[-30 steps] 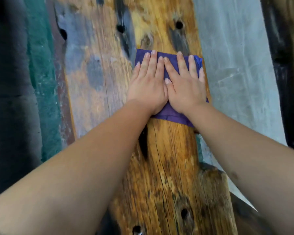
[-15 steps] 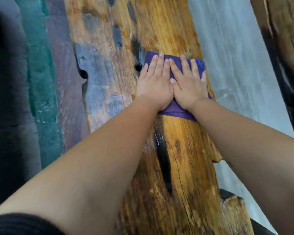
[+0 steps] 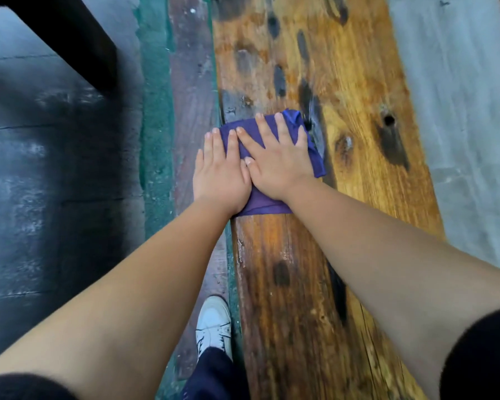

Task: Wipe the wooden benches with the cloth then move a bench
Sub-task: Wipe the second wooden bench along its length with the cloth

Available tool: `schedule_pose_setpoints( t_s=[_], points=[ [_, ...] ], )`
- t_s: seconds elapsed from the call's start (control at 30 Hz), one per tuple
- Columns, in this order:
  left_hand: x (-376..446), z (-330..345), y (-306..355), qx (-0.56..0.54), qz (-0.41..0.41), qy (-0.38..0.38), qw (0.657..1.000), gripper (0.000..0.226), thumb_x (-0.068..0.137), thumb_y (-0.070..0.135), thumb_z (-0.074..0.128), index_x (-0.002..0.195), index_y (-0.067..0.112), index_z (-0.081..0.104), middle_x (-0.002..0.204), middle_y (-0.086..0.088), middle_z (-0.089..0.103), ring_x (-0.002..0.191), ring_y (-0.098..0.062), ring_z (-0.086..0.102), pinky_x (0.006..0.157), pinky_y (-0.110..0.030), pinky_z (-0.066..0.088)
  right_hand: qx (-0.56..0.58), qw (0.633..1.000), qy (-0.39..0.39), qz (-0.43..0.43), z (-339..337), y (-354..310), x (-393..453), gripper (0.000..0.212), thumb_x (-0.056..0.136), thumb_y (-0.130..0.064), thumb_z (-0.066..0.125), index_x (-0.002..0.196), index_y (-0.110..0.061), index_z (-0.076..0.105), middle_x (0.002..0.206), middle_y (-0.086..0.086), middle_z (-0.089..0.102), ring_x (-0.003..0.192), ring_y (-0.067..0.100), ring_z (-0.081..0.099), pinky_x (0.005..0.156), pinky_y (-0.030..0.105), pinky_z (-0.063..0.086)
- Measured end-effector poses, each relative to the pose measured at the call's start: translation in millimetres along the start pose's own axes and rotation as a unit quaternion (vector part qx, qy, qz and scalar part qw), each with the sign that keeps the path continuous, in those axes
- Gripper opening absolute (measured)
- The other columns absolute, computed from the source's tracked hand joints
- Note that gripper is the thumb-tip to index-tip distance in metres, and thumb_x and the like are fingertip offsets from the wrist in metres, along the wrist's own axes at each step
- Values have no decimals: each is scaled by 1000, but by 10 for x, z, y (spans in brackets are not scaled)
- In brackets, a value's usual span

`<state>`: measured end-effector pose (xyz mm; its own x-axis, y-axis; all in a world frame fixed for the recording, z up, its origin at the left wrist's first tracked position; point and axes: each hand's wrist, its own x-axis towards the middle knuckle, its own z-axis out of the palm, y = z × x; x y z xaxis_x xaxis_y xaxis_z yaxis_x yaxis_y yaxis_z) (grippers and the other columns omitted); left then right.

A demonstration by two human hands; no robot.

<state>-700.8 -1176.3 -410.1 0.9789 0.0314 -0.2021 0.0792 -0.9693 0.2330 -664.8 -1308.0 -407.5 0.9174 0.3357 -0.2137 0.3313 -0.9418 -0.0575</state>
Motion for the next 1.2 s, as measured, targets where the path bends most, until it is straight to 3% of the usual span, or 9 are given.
schedule_pose_setpoints(
  t_s=[0.23,0.43,0.6,1.07,1.2],
  points=[
    [-31,-19,91,-33,28,-14,999,61,100,28,29,154,6,11,163,-17,4,150,-29,3,119,-44,9,8,1000,2,28,-10,25,-100,60,93,-60,14,151,-47,3,165,-1,-1,149,33,-8,112,67,-1],
    [-185,23,203,-95,86,-10,992,59,99,16,38,153,4,17,162,-19,6,150,-31,3,120,-42,4,39,998,0,42,78,128,-352,62,92,-62,15,151,-45,5,165,-2,-3,149,30,-6,115,62,6],
    [-180,88,267,-96,58,22,993,58,98,20,39,152,4,23,161,-18,12,150,-29,7,120,-41,6,34,999,4,30,105,200,-331,59,93,-59,11,150,-47,3,164,-2,-1,149,30,-4,113,64,8],
    [1415,-151,246,-26,82,25,996,64,97,34,24,152,3,17,162,-16,11,150,-28,6,120,-41,3,4,999,10,48,-218,589,1100,58,95,-53,16,152,-42,9,164,0,4,150,31,2,115,62,9],
    [1744,-265,269,-21,83,2,996,64,98,33,29,153,3,14,162,-16,7,150,-27,4,120,-41,2,-3,999,1,46,-318,685,1418,59,95,-53,13,152,-41,5,164,1,2,150,31,-1,116,60,7]
  ],
)
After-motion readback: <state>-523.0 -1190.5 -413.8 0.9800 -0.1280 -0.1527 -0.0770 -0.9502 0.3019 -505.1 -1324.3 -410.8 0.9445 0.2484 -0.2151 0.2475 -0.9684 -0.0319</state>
